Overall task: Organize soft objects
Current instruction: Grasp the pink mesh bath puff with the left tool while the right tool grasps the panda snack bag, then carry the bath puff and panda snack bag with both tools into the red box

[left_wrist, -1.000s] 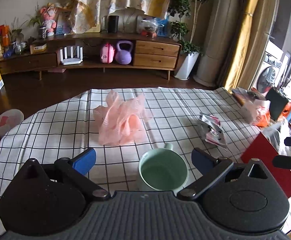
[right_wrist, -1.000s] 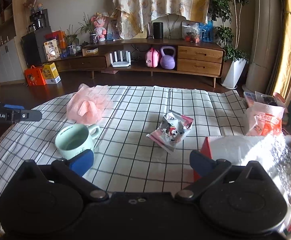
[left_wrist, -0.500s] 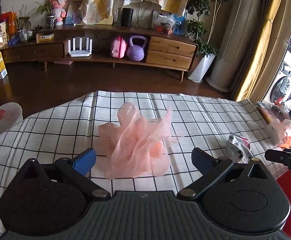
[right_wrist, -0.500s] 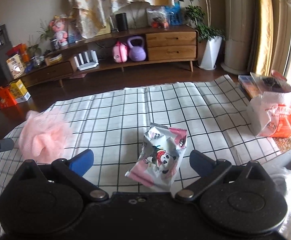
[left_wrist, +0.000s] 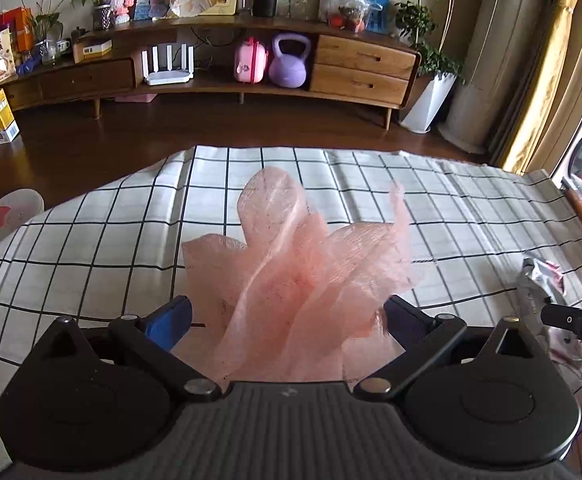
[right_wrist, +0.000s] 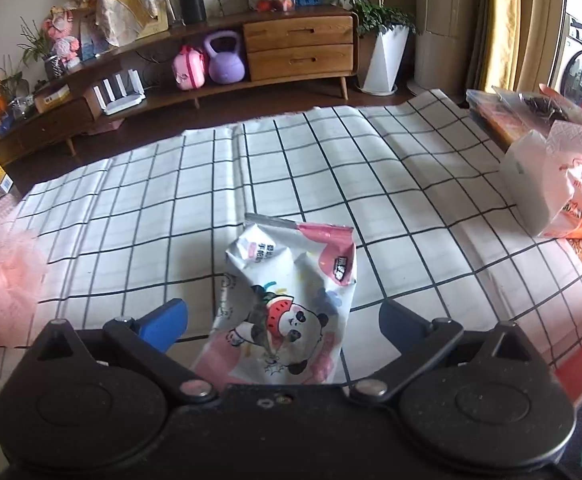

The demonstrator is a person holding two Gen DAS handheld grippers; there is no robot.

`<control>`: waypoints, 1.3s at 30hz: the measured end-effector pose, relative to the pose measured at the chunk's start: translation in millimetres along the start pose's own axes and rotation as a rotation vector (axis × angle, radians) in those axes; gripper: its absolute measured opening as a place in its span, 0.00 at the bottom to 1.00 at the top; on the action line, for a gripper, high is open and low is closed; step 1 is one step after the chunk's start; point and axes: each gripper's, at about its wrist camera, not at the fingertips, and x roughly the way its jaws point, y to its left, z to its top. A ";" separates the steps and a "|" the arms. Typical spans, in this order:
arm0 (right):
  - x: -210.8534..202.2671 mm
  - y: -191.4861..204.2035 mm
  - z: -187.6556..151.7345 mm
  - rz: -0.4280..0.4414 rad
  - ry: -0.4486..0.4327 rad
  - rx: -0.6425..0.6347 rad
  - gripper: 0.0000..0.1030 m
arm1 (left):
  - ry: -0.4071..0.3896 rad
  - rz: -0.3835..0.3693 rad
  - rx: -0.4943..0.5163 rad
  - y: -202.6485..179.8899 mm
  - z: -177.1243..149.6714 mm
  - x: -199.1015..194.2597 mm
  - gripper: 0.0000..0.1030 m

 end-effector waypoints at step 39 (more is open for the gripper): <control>-42.7 14.9 -20.5 0.056 -0.043 -0.094 0.64 | -0.043 0.043 -0.115 25.7 -22.4 -55.1 0.30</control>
